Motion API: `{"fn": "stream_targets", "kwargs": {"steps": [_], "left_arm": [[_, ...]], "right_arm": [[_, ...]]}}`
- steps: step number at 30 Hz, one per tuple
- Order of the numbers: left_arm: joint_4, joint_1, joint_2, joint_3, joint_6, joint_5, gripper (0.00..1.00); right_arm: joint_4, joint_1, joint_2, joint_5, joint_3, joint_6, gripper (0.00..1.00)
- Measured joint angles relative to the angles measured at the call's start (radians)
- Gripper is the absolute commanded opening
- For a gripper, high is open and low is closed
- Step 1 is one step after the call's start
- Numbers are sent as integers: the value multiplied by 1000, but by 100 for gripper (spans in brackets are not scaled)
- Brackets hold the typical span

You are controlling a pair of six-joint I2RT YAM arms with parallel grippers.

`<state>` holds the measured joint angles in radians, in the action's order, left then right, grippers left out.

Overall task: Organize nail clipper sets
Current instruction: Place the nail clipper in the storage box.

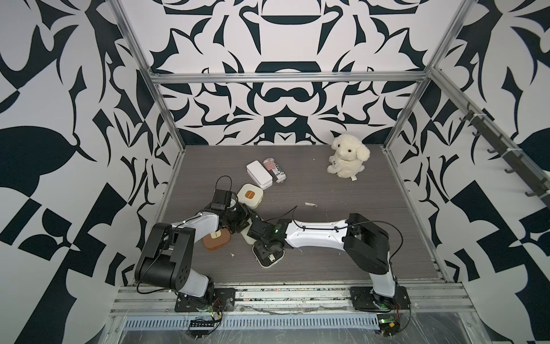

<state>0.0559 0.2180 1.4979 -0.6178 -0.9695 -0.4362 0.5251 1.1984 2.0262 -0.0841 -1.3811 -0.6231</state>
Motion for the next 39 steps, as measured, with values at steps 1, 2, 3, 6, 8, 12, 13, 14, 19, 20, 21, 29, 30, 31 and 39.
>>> {"fn": "stream_targets", "kwargs": {"steps": [1, 2, 3, 6, 8, 12, 13, 14, 19, 20, 21, 29, 30, 31, 39], "left_arm": [[0, 0, 0, 0, -1, 0, 63], [0, 0, -1, 0, -2, -1, 63], [0, 0, -1, 0, -3, -1, 63], [0, 0, -3, 0, -5, -2, 63], [0, 0, -5, 0, -10, -1, 63], [11, -2, -17, 0, -24, 2, 65], [17, -3, -23, 0, -27, 3, 66], [26, -3, -28, 1, -31, 4, 67], [56, -4, -59, 1, -55, 2, 68], [60, -4, -66, 1, -58, 0, 68], [62, -4, -72, 1, -61, -2, 68], [102, -4, -127, -15, -82, -10, 69], [106, -4, -132, -18, -82, -10, 69], [108, -4, -137, -22, -82, -10, 69], [147, -4, -170, -50, -85, -9, 70]], "right_arm": [[0, 0, -5, 0, 0, -2, 6], [0, 0, -6, 0, 0, -2, 7], [-1, 0, -8, -1, 0, -3, 8], [3, 1, -10, -3, -8, -3, 12], [14, 1, -7, -3, -19, -3, 15], [49, 2, 6, -2, -51, -3, 18], [58, 2, 10, -1, -58, -3, 20], [66, 2, 12, -2, -64, -3, 22], [85, 0, 17, 2, -76, -2, 28], [88, -1, 17, 2, -77, -2, 29], [89, -2, 17, 2, -79, -2, 30], [113, -16, 17, 10, -89, 17, 36], [117, -18, 17, 11, -90, 20, 37], [122, -19, 17, 13, -92, 23, 38], [150, -23, 17, 17, -103, 41, 42]]}}
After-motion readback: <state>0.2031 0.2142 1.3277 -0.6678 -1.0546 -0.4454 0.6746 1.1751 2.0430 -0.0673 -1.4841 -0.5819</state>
